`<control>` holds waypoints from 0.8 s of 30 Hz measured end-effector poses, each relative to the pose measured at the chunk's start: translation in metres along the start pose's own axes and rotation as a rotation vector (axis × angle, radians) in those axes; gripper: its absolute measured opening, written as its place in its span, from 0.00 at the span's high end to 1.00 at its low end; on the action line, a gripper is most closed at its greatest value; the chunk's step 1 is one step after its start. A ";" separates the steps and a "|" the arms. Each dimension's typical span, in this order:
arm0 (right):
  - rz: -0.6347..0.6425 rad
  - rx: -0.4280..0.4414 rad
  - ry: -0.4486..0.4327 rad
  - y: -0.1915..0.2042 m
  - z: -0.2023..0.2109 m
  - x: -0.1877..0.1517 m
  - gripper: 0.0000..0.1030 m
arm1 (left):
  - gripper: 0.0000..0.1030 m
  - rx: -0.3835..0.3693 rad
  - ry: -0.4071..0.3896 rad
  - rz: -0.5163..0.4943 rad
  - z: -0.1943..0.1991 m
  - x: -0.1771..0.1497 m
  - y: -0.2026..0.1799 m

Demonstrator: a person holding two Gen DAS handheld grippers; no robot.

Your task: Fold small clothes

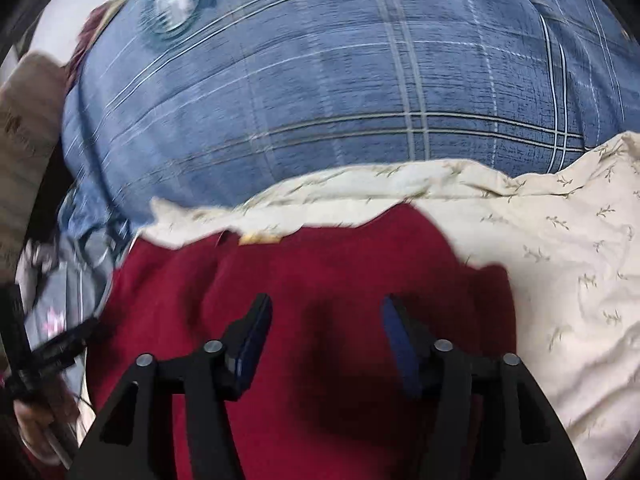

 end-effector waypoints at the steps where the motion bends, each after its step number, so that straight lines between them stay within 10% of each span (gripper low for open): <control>1: 0.017 -0.019 0.042 0.001 -0.011 -0.009 0.38 | 0.33 -0.006 0.002 0.002 0.004 -0.005 -0.001; 5: 0.091 -0.128 0.053 0.023 -0.013 -0.008 0.36 | 0.33 -0.058 0.009 0.064 0.016 -0.026 0.002; 12: 0.137 0.174 0.082 0.152 -0.029 0.024 0.37 | 0.30 -0.104 0.009 0.112 0.007 -0.042 0.009; 21: 0.217 0.126 0.228 0.232 -0.119 0.022 0.40 | 0.22 -0.143 0.000 0.110 0.002 -0.041 0.016; 24: 0.304 0.032 0.206 0.227 -0.128 0.019 0.82 | 0.22 -0.155 0.001 0.116 0.002 -0.040 0.017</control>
Point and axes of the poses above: each gripper's, at about its wrist camera, not at the fingertips, and z roughly against the way its jaws point, y to its left, x to its top, the point moved 8 cm from there along -z, roughly the way its jaws point, and after that the axes turned 3 degrees about -z, right-handed, at the moved point
